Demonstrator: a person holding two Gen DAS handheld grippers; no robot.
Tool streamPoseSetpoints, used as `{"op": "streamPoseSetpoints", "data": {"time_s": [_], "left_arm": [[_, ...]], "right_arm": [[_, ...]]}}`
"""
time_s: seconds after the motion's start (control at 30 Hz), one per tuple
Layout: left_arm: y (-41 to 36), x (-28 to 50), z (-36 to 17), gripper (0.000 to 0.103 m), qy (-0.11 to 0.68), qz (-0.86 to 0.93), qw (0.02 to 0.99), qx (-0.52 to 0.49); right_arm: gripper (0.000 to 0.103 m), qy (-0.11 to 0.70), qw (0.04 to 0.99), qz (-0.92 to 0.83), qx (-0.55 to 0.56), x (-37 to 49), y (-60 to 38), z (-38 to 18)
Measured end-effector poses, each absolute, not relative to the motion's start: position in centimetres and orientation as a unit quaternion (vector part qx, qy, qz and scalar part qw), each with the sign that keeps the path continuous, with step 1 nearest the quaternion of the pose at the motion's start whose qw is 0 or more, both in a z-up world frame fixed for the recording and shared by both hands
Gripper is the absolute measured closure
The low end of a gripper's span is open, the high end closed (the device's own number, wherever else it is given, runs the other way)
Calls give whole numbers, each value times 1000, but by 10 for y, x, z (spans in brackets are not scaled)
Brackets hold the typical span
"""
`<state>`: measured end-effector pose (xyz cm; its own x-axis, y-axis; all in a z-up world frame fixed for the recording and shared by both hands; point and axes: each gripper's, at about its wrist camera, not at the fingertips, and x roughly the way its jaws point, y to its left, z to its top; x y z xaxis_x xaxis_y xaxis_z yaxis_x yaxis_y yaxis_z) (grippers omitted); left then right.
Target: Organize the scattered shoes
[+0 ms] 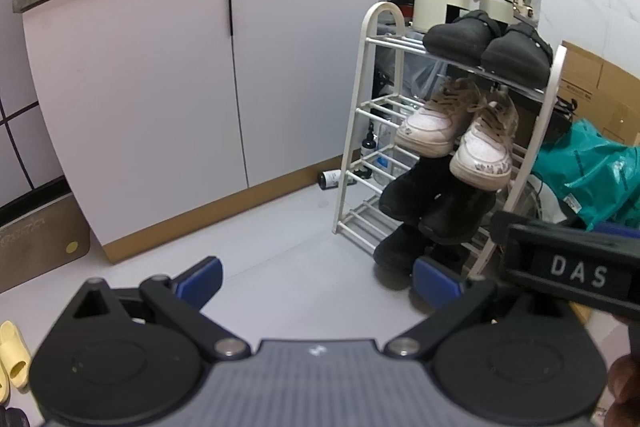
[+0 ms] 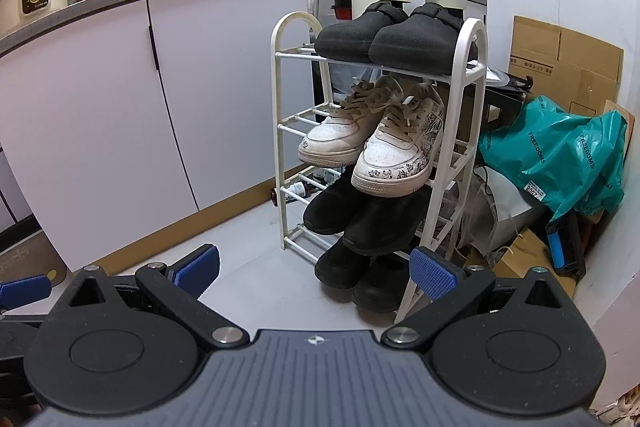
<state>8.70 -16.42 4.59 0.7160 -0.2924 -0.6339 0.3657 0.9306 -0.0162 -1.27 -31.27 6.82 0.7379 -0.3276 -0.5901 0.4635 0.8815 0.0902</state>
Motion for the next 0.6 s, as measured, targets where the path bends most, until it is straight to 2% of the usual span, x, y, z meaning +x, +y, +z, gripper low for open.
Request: {"op": "streamPoseSetpoints", "data": {"time_s": [0.6], "left_arm": [[-158,89,45,0,344,-160,923,60]], "right_arm": [[0,294,926,-212,102,-10,-301,64]]}}
